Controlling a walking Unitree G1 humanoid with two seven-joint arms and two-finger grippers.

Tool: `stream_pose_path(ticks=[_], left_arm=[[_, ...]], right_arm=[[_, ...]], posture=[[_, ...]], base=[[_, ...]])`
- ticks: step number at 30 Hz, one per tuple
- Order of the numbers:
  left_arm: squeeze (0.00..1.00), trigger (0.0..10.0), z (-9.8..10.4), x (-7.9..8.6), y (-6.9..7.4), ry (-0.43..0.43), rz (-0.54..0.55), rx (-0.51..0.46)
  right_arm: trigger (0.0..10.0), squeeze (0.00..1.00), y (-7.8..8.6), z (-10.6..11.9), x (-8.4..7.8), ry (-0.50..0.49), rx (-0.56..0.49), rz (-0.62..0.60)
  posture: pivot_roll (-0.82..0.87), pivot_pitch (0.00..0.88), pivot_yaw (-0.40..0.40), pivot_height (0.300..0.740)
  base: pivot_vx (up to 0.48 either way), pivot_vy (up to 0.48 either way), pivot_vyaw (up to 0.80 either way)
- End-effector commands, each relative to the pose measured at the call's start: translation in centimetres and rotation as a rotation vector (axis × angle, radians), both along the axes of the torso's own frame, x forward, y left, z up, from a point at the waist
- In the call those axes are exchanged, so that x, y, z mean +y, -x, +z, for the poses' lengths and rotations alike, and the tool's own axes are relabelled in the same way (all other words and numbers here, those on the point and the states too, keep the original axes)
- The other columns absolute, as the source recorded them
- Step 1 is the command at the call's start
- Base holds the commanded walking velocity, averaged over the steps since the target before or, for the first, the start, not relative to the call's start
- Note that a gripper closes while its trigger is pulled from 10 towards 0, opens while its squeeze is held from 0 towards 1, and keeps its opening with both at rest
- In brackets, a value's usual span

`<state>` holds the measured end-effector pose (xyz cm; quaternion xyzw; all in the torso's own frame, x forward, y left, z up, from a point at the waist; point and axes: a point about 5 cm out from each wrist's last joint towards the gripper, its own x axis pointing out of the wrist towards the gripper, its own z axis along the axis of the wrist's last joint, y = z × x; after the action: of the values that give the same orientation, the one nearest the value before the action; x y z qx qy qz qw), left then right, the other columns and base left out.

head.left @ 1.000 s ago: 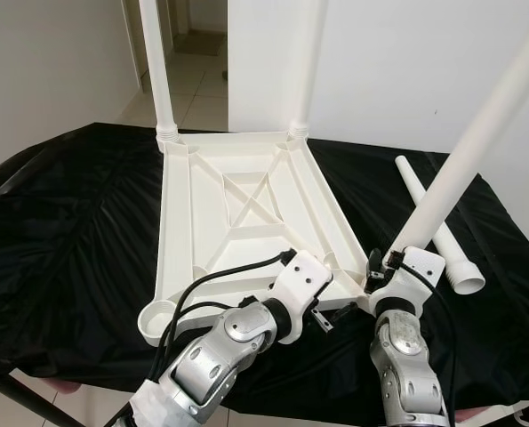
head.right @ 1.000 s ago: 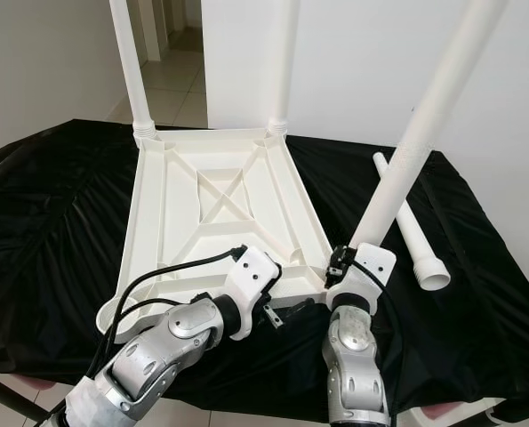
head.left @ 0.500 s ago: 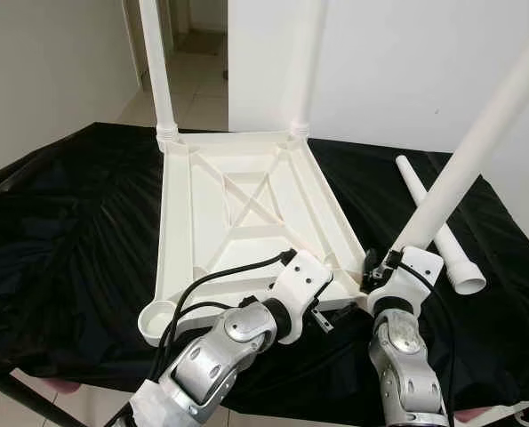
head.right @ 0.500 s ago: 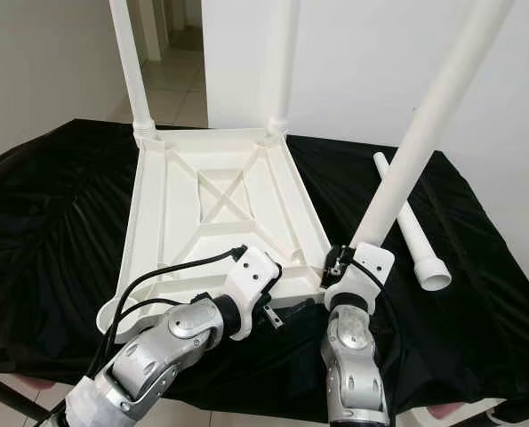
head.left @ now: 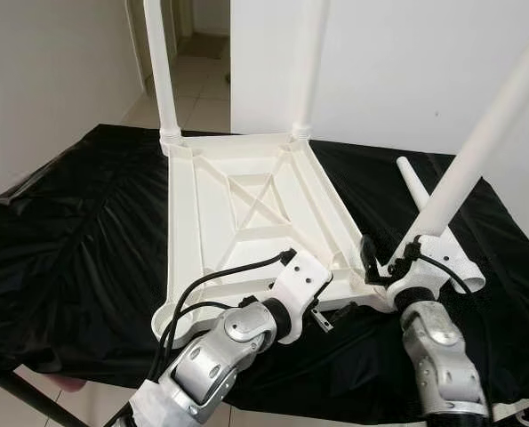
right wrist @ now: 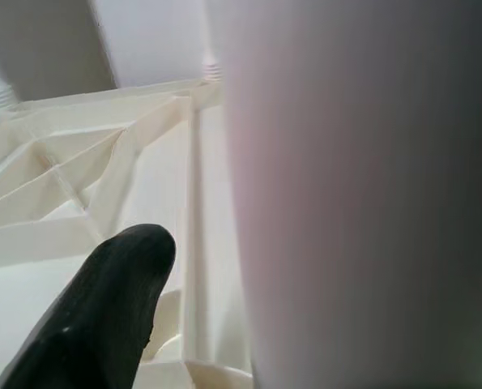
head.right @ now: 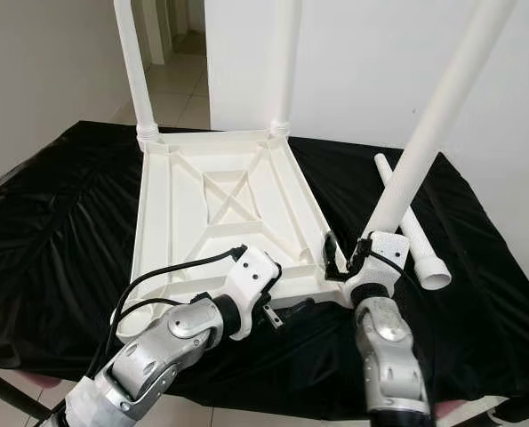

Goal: Building children table

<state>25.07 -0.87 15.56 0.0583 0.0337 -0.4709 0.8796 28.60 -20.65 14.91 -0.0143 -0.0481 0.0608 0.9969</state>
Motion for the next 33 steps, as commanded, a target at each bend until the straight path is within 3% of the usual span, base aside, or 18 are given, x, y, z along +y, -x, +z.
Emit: stream_pose_path(ticks=[1, 5, 14, 15, 16, 18, 19, 20, 33], left_arm=[[0.0, 10.0, 0.0, -0.2, 0.4, -0.009, -0.084, 0.01], [0.0, 10.0, 0.1, -0.1, 0.3, -0.009, -0.081, 0.01], [0.0, 10.0, 0.1, 0.0, 0.3, -0.01, -0.072, 0.012], [0.0, 10.0, 0.1, 0.0, 0.3, -0.01, -0.07, 0.012], [0.0, 10.0, 0.1, 0.0, 0.3, -0.01, -0.07, 0.012], [0.0, 10.0, 0.1, 0.1, 0.3, -0.011, -0.068, 0.012], [0.0, 10.0, 0.1, 0.1, 0.3, -0.011, -0.068, 0.012], [0.0, 10.0, 0.0, 0.1, 0.3, -0.012, -0.069, 0.013], [0.0, 10.0, 0.0, 0.0, 0.5, -0.013, -0.075, 0.015]], right_arm=[[10.0, 0.0, 0.1, -0.3, 0.2, -0.004, 0.011, 0.061], [10.0, 0.0, 0.5, -1.0, -0.5, 0.049, 0.058, 0.24], [10.0, 0.0, 0.7, -2.4, -1.5, 0.081, 0.138, 0.334], [7.1, 0.0, 0.8, -2.9, -1.7, 0.094, 0.159, 0.357], [7.1, 0.0, 0.8, -2.9, -1.7, 0.094, 0.159, 0.357], [3.3, 0.0, 0.7, -3.5, -1.8, 0.109, 0.188, 0.382], [3.3, 0.0, 0.7, -3.5, -1.8, 0.109, 0.188, 0.382], [0.0, 0.0, 0.7, -3.6, -1.9, 0.099, 0.199, 0.387], [0.0, 0.0, 0.6, -3.4, -1.7, 0.058, 0.161, 0.337]], posture=[[-0.04, 0.007, -0.013, 0.74], [-0.04, 0.016, -0.01, 0.74], [-0.04, 0.022, -0.006, 0.74], [-0.04, 0.022, -0.006, 0.74], [-0.04, 0.022, -0.006, 0.74], [-0.03, 0.025, -0.003, 0.74], [-0.03, 0.025, -0.003, 0.74], [-0.03, 0.028, -0.001, 0.74], [-0.04, 0.034, -0.003, 0.74]], base=[[0.0, 0.0, 0.0], [0.0, 0.0, 0.0], [0.0, 0.0, 0.0], [0.0, 0.0, 0.0], [0.0, 0.0, 0.0], [0.0, 0.0, 0.0], [0.0, 0.0, 0.0], [0.0, 0.0, 0.0], [0.0, 0.0, 0.0]])
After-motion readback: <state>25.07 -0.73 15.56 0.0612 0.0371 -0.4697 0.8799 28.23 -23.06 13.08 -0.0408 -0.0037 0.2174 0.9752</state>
